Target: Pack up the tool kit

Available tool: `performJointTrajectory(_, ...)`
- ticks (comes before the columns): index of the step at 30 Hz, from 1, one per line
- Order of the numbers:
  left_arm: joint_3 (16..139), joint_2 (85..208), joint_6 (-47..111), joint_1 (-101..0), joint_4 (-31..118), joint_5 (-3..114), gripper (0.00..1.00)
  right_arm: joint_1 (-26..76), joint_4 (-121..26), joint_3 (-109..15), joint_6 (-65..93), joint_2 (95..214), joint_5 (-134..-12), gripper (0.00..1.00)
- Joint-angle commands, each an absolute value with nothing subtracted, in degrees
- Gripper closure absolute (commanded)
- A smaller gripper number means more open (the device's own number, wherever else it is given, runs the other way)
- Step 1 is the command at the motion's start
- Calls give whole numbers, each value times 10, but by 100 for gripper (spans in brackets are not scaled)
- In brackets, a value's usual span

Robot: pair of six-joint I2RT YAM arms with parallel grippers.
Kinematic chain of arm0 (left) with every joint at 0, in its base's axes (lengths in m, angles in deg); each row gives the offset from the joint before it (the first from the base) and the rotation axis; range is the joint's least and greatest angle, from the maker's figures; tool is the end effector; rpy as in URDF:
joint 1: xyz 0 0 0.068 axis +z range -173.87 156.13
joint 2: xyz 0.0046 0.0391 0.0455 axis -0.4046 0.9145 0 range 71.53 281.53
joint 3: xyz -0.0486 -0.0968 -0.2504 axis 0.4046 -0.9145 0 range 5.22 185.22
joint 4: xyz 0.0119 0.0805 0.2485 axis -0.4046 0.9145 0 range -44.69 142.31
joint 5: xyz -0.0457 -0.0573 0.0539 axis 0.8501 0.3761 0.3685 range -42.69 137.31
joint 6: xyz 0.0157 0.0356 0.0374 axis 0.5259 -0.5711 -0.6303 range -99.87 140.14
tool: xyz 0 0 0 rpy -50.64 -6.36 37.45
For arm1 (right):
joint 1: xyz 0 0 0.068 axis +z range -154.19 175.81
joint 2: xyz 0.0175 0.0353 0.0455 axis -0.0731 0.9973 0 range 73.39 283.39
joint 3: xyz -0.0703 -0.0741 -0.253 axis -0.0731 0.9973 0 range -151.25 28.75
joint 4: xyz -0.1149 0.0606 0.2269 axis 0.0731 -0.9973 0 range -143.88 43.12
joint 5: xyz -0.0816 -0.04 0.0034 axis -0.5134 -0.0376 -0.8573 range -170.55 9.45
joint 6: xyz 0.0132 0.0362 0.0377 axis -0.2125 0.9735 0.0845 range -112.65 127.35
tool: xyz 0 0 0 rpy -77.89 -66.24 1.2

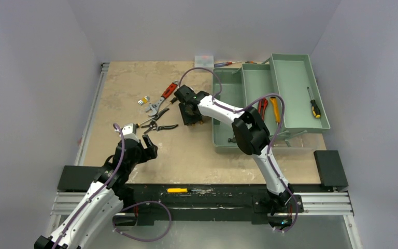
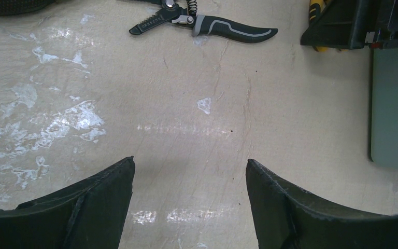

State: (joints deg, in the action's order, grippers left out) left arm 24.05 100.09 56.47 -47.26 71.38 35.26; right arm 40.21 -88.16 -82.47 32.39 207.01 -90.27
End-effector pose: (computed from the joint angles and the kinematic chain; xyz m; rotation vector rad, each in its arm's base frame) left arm 0.1205 -0.0441 0.1938 -0.3659 2.1720 -0.3591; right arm 0.3614 0.3456 0.1689 -0.3959 2.6355 0.1687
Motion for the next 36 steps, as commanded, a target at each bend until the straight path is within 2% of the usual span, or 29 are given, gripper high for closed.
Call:
performJointTrajectory(1,259,1004,558,-476,697,349,24,404,-892,-850,328,2089,-912,73)
performJointTrajectory(2,259,1004,559,-476,697,349,24,404,-892,-849,328,2088,-918,82)
performJointTrajectory(3,259,1005,558,-476,697,349,24,404,-895,-845,327,2082,-922,97)
performJointTrajectory(4,259,1005,558,-476,697,349,24,406,-893,-839,326,2072,-918,100)
performJointTrajectory(12,262,1014,559,-476,695,352,24,442,-803,-719,288,1926,-875,100)
performJointTrajectory(24,262,1014,558,-476,695,351,25,469,-780,-667,260,1751,-775,100)
performJointTrajectory(29,261,1014,559,-476,695,350,24,468,-795,-667,268,1679,-835,100)
performJointTrajectory(33,262,1015,560,-476,696,350,25,459,-844,-668,278,1631,-973,100)
performJointTrajectory(36,261,1015,559,-476,695,351,25,416,-844,-634,295,1590,-970,100)
